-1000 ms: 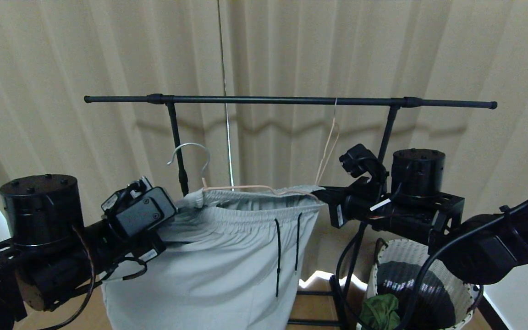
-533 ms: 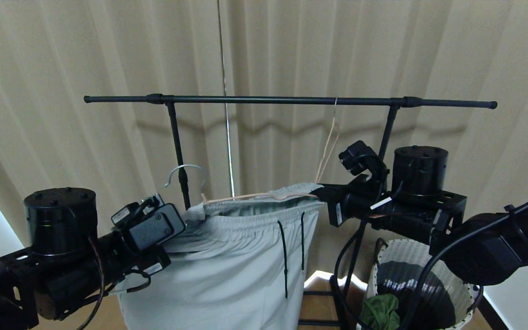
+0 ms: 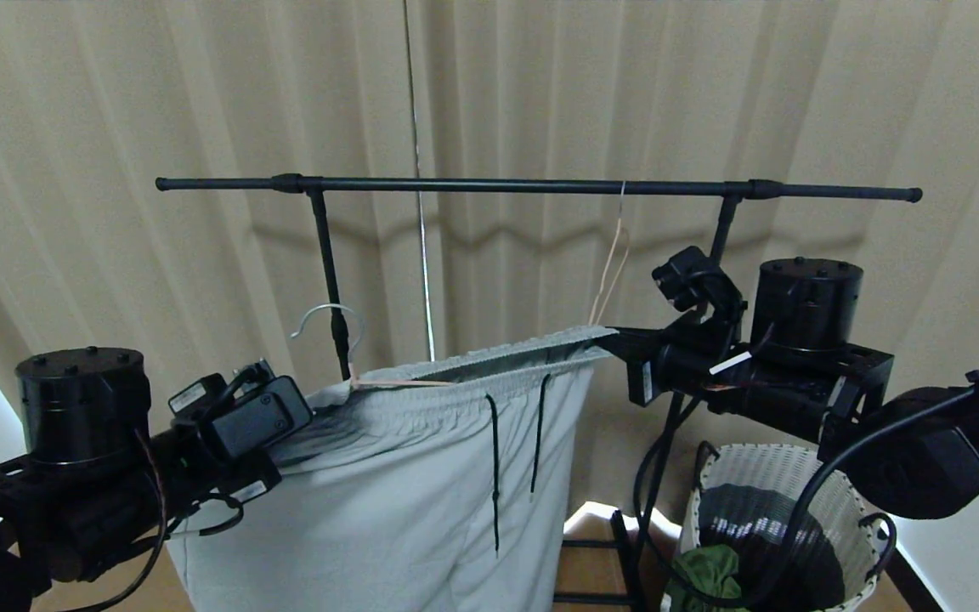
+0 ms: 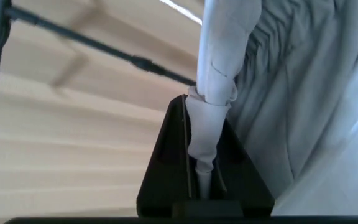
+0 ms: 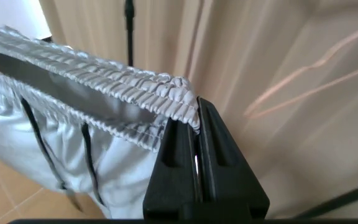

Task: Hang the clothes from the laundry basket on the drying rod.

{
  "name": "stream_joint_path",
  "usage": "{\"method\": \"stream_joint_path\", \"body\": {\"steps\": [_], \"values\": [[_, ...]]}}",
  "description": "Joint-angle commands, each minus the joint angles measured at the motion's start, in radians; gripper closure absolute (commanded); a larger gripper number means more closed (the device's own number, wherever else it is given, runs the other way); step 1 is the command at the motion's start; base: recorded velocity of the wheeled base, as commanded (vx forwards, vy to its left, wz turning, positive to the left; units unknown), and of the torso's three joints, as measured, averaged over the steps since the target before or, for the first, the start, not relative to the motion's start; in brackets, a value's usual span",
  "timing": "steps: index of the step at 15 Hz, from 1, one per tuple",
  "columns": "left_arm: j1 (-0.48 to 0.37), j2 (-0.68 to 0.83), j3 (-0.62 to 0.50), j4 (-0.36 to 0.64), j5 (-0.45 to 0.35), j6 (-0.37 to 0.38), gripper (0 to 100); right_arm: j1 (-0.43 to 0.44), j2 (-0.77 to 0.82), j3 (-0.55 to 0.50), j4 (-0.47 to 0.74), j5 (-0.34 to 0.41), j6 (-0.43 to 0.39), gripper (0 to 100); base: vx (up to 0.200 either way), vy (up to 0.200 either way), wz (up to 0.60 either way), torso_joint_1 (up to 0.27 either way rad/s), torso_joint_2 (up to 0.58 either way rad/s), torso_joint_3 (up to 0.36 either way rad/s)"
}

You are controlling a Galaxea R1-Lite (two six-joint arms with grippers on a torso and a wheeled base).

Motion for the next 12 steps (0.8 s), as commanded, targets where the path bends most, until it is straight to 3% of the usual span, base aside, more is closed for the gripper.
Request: {"method": "stream_joint_path", "body": {"steps": [1, 4, 5, 7, 12], "values": [[0.005, 0.004, -0.010, 0.001, 0.011, -0.009, 100, 0.005, -0.015, 0.029, -0.003, -0.002, -0.001, 100, 0.000, 0.000, 0.00, 0.000, 0.00, 0.000], [-0.031, 0.007, -0.051, 0.001, 0.086, -0.156, 100, 0.101, -0.055, 0.087, -0.010, 0.000, -0.001, 100, 0.000, 0.000, 0.00, 0.000, 0.00, 0.000], [-0.093, 0.012, -0.069, 0.001, 0.164, -0.309, 100, 0.164, -0.077, 0.104, -0.011, 0.003, -0.001, 100, 0.000, 0.000, 0.00, 0.000, 0.00, 0.000], [-0.151, 0.025, -0.088, 0.001, 0.219, -0.440, 100, 0.224, -0.097, 0.111, -0.010, 0.003, -0.003, 100, 0.000, 0.000, 0.00, 0.000, 0.00, 0.000], [-0.193, 0.032, -0.142, 0.002, 0.244, -0.530, 100, 0.339, -0.086, 0.153, -0.010, 0.003, -0.003, 100, 0.000, 0.000, 0.00, 0.000, 0.00, 0.000]]}}
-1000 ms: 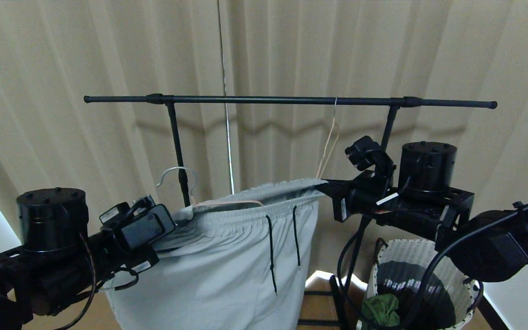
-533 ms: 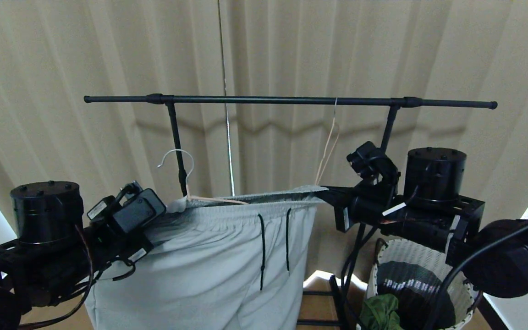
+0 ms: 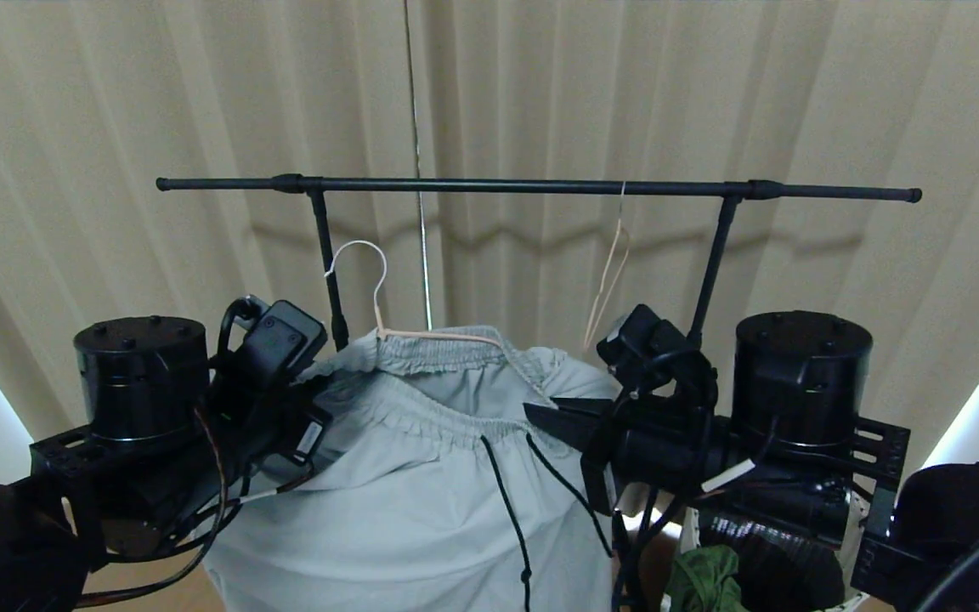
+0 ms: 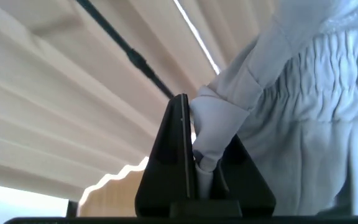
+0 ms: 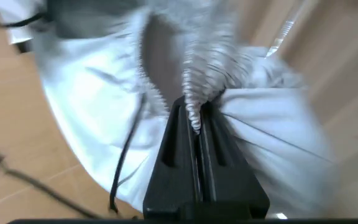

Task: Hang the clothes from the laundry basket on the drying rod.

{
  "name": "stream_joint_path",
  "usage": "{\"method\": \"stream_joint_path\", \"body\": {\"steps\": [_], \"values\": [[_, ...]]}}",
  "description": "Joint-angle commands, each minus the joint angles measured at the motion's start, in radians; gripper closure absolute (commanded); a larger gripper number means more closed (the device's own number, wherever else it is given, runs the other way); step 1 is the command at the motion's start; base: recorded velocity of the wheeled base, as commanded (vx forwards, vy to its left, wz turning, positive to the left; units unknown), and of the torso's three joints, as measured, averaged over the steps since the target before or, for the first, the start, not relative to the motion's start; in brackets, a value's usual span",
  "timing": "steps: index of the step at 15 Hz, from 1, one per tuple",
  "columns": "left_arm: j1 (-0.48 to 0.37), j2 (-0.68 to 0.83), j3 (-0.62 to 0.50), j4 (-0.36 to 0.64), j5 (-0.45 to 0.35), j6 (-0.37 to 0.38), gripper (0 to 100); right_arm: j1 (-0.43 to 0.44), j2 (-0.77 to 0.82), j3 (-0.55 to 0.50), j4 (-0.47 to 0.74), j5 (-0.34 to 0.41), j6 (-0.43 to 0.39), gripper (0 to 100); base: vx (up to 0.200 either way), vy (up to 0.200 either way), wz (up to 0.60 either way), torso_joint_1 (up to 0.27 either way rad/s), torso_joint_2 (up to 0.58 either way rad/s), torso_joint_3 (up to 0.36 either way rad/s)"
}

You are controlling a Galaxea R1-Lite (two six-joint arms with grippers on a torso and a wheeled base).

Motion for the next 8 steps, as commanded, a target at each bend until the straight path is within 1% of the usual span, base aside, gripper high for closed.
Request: {"method": "stream_joint_path", "body": {"steps": [1, 3, 6, 7, 8], "values": [[-0.030, 0.004, -0.030, -0.003, 0.007, -0.011, 100, 0.048, 0.017, 0.011, -0.001, 0.002, 0.000, 100, 0.000, 0.000, 0.00, 0.000, 0.00, 0.000], [-0.037, 0.007, -0.045, -0.003, 0.027, -0.011, 100, 0.070, 0.043, 0.005, -0.007, 0.002, 0.002, 100, 0.000, 0.000, 0.00, 0.000, 0.00, 0.000], [-0.042, 0.039, -0.069, -0.004, 0.027, -0.026, 100, 0.076, 0.076, -0.012, -0.013, 0.005, 0.007, 100, 0.000, 0.000, 0.00, 0.000, 0.00, 0.000], [-0.054, 0.062, -0.089, -0.004, 0.031, -0.054, 100, 0.083, 0.098, -0.026, -0.032, 0.005, 0.007, 100, 0.000, 0.000, 0.00, 0.000, 0.00, 0.000], [-0.077, 0.076, -0.109, -0.006, 0.067, -0.092, 100, 0.088, 0.130, -0.038, -0.064, 0.003, 0.003, 100, 0.000, 0.000, 0.00, 0.000, 0.00, 0.000]]}}
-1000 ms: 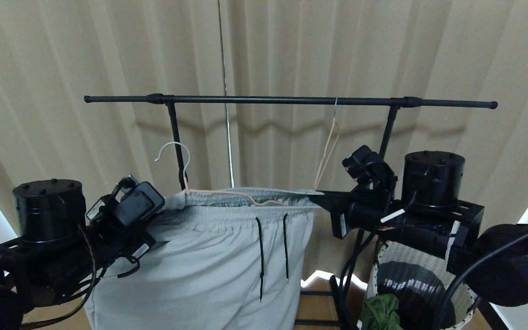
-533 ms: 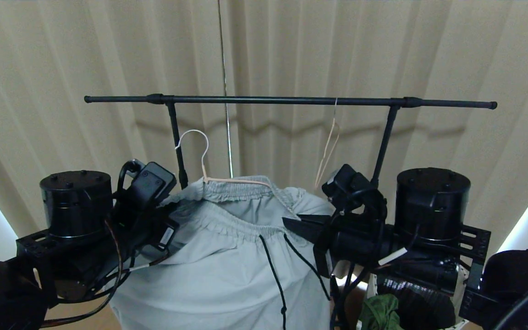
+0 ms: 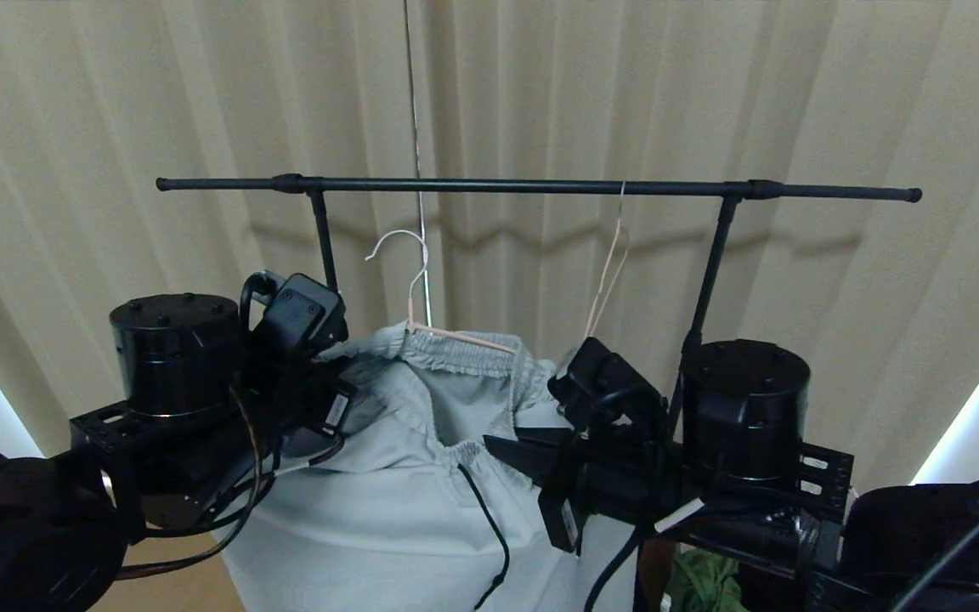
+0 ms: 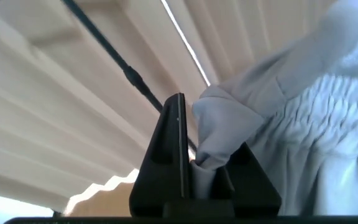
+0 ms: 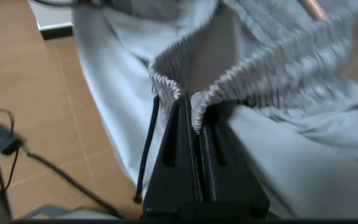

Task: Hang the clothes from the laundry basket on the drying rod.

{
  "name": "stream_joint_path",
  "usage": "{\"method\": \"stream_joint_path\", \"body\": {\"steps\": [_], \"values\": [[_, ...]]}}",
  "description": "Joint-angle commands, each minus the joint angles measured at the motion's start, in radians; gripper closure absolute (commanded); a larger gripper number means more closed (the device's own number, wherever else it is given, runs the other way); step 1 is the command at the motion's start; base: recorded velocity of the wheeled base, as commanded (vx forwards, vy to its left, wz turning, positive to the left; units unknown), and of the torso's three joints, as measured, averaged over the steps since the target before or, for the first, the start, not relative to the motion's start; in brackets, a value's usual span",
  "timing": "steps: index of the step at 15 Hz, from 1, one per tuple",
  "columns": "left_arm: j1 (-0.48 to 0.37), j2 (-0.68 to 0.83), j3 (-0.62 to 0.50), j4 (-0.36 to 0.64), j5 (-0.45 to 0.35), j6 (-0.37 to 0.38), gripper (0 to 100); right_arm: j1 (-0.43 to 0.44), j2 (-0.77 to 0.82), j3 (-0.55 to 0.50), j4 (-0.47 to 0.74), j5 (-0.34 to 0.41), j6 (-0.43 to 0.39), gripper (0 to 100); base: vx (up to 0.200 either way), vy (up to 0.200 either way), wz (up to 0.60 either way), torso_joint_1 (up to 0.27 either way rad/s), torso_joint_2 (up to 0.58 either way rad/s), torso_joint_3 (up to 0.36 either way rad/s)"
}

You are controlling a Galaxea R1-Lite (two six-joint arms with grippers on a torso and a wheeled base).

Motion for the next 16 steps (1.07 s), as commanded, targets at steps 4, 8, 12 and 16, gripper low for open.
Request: {"method": "stream_joint_path", "body": {"steps": [4, 8, 12, 16], "values": [[-0.019, 0.040, -0.017, -0.089, 0.047, -0.010, 100, 0.000, 0.060, -0.011, -0.025, -0.001, 0.000, 0, 0.000, 0.000, 0.00, 0.000, 0.00, 0.000], [-0.015, 0.037, 0.025, -0.165, 0.048, 0.026, 100, -0.059, 0.009, 0.020, -0.027, -0.010, -0.003, 0, 0.000, 0.000, 0.00, 0.000, 0.00, 0.000], [-0.005, 0.109, 0.112, -0.415, 0.042, 0.161, 100, -0.172, -0.094, 0.052, -0.025, -0.010, -0.092, 0, 0.000, 0.000, 0.00, 0.000, 0.00, 0.000], [-0.001, 0.164, 0.143, -0.553, 0.043, 0.228, 100, -0.273, -0.077, 0.043, -0.140, -0.008, -0.309, 0, 0.000, 0.000, 0.00, 0.000, 0.00, 0.000]]}}
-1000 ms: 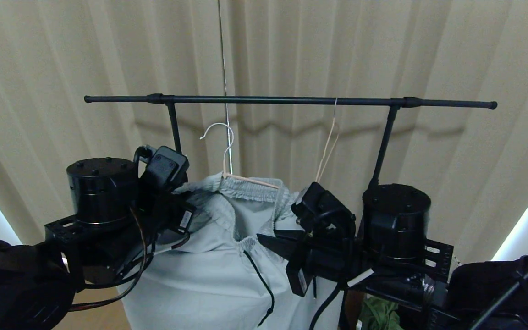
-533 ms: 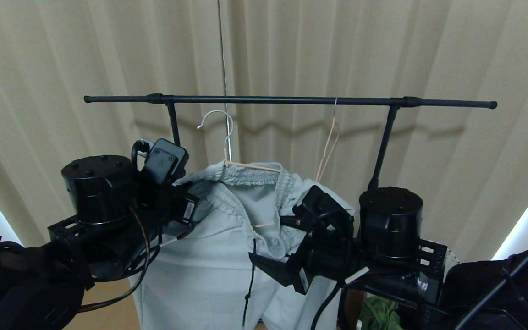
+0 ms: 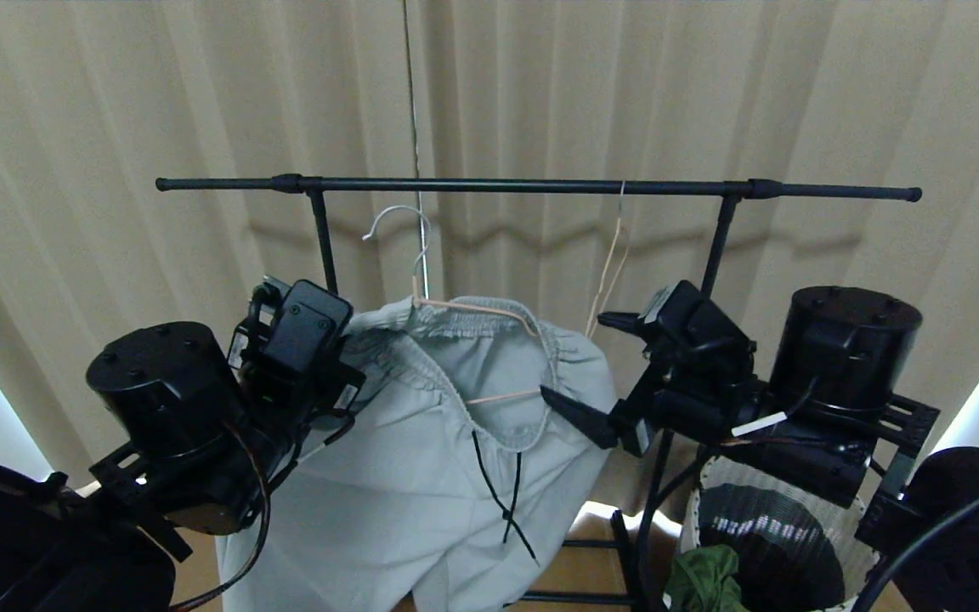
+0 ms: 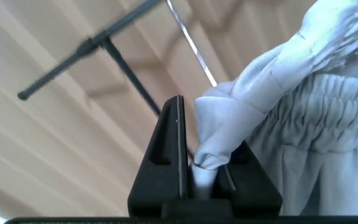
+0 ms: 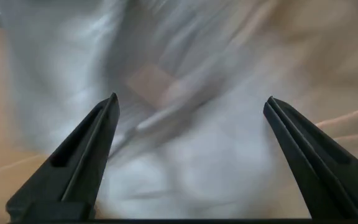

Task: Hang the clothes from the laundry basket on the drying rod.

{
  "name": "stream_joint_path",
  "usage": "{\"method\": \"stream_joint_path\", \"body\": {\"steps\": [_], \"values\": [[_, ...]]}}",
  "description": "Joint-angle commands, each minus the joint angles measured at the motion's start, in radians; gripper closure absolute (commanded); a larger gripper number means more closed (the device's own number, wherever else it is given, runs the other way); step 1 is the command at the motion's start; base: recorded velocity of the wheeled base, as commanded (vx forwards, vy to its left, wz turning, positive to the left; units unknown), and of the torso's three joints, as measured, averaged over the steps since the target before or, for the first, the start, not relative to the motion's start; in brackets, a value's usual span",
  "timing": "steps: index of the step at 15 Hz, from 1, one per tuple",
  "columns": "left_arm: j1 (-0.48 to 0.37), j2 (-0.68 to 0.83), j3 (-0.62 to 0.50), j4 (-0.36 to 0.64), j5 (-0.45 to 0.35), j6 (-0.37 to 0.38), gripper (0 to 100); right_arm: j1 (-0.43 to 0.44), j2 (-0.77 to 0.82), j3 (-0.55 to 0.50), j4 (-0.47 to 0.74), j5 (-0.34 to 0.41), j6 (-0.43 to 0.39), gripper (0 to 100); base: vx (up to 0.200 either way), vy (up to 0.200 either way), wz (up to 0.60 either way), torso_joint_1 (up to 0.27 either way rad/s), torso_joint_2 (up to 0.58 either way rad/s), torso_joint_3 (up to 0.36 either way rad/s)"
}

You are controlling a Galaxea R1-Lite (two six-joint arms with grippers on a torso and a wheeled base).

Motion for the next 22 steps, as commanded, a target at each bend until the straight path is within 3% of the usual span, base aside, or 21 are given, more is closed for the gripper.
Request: {"method": "stream_joint_path", "body": {"steps": [1, 8, 15, 22], "values": [[0.001, 0.030, 0.014, -0.003, 0.000, 0.001, 100, -0.060, 0.012, -0.004, -0.051, 0.000, -0.045, 0, 0.000, 0.000, 0.00, 0.000, 0.00, 0.000], [-0.030, 0.026, 0.013, -0.004, -0.005, 0.003, 100, -0.056, 0.120, -0.079, -0.075, -0.001, -0.106, 0, 0.000, 0.000, 0.00, 0.000, 0.00, 0.000], [-0.027, 0.023, 0.011, -0.004, -0.005, 0.004, 100, -0.007, 0.122, -0.086, -0.068, -0.001, -0.107, 0, 0.000, 0.000, 0.00, 0.000, 0.00, 0.000], [-0.073, -0.054, 0.054, -0.004, -0.006, 0.003, 100, -0.009, 0.231, -0.234, -0.031, -0.052, -0.107, 0, 0.000, 0.000, 0.00, 0.000, 0.00, 0.000]]}}
